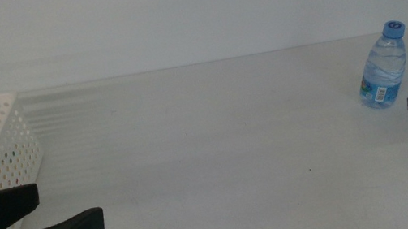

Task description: Use arms to grab the bottles and put them into the dustbin to the left of the table.

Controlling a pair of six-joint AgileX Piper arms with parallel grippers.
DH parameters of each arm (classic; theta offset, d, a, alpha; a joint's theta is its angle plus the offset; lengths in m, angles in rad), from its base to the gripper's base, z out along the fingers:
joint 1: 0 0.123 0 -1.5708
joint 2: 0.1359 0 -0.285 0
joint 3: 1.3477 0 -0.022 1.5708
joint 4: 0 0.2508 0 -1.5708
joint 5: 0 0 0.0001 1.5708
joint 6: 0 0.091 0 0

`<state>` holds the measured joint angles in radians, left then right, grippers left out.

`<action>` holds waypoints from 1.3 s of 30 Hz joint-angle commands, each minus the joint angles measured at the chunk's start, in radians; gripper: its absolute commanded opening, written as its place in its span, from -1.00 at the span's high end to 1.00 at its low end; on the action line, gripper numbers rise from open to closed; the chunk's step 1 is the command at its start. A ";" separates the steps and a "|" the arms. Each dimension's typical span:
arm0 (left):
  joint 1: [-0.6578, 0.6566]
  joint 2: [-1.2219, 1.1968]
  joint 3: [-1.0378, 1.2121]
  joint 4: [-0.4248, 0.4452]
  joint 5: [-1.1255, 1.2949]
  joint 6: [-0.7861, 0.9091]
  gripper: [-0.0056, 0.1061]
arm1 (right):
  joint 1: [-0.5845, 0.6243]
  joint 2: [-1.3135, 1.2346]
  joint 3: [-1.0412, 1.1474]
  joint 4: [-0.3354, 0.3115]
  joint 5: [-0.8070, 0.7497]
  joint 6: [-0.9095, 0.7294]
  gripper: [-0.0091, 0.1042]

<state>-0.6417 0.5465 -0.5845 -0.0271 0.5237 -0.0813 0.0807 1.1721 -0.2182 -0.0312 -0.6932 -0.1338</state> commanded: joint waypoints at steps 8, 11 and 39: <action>-0.004 0.002 -0.028 -0.002 -0.074 -0.009 -0.72 | -0.005 0.296 -0.161 0.150 -0.244 0.083 -0.52; -0.004 0.002 -0.028 -0.002 -0.074 -0.009 -0.72 | -0.005 0.368 -0.231 0.149 -0.245 0.076 -0.69; -0.004 0.002 -0.028 -0.002 -0.074 -0.009 -0.72 | 0.003 0.835 -0.712 0.171 -0.222 0.002 0.51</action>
<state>-0.6417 0.5465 -0.5845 -0.0271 0.5237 -0.0813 0.0807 2.0705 -0.9038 0.1974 -0.8403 -0.1368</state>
